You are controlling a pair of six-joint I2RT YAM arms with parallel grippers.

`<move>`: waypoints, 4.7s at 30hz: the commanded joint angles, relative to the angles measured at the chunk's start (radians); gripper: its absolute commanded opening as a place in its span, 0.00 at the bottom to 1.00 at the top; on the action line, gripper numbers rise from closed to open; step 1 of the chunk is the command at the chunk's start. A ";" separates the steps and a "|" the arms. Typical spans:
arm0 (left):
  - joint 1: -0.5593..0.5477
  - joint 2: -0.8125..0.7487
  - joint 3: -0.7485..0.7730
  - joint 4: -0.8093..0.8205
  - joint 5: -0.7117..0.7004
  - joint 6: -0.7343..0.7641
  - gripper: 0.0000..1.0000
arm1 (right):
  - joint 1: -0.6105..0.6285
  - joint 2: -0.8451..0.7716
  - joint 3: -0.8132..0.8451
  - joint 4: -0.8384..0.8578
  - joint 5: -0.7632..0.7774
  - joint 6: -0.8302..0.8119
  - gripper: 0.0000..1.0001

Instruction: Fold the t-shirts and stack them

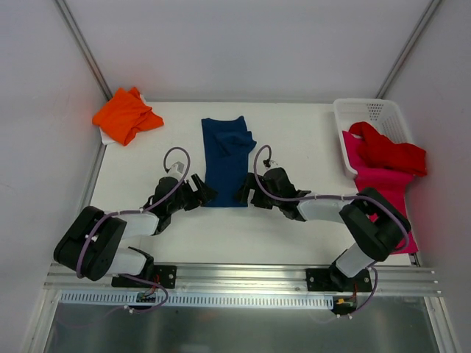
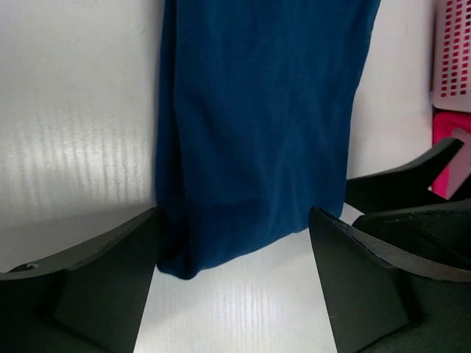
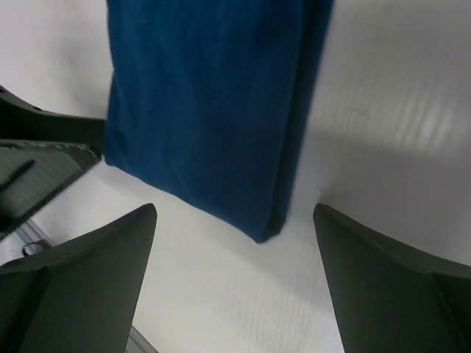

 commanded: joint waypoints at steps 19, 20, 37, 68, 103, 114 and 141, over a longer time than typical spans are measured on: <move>0.010 0.016 -0.028 0.054 0.038 -0.068 0.14 | -0.025 0.137 -0.059 0.167 -0.085 0.115 0.49; 0.010 0.012 -0.028 0.047 0.038 -0.071 0.11 | -0.023 0.124 -0.081 0.168 -0.085 0.132 0.18; -0.009 -0.253 -0.148 -0.031 0.144 -0.200 0.00 | 0.156 -0.201 -0.135 -0.195 0.104 0.175 0.00; -0.018 -0.113 0.630 -0.532 -0.010 0.024 0.00 | -0.060 0.070 0.680 -0.832 0.109 -0.082 0.00; 0.180 0.779 1.135 -0.290 0.210 -0.004 0.99 | -0.468 0.641 1.249 -0.844 -0.141 -0.246 1.00; 0.232 0.483 0.991 -0.376 0.098 0.057 0.99 | -0.462 0.263 1.047 -0.873 0.012 -0.320 0.99; 0.220 -0.132 0.397 -0.431 0.089 0.017 0.99 | -0.393 0.902 1.534 -0.492 -0.598 -0.124 0.00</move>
